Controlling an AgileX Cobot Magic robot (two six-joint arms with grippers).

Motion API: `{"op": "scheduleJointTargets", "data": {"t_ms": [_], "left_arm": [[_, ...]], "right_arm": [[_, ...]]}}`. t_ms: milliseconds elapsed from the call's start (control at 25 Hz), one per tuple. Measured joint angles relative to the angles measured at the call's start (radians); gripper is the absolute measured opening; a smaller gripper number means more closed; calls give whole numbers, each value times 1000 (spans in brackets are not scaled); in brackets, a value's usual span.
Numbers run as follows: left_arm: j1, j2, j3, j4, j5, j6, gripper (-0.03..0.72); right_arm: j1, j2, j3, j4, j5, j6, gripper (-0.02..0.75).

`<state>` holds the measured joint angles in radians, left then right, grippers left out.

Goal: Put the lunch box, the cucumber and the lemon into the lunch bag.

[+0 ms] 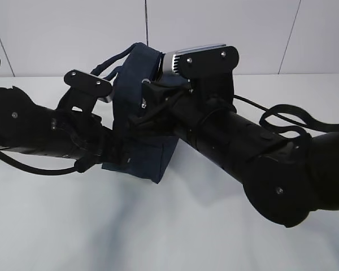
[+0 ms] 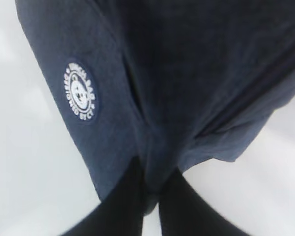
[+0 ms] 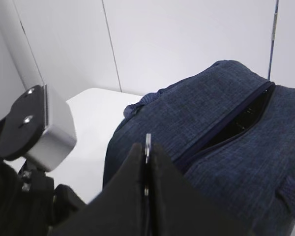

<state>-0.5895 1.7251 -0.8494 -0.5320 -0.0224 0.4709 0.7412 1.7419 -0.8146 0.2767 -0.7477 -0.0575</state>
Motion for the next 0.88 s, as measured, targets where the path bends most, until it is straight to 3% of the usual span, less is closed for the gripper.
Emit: {"op": "scheduleJointTargets", "data": {"t_ms": [480,880], "left_arm": [[0,0,18,-17,11,2,3],[-25,-43,98,-25,-34,2,3]], "right_arm": [[-2,0,-49,113,3,-124,0],[-46,0,-85,119,51,-133,0]]}}
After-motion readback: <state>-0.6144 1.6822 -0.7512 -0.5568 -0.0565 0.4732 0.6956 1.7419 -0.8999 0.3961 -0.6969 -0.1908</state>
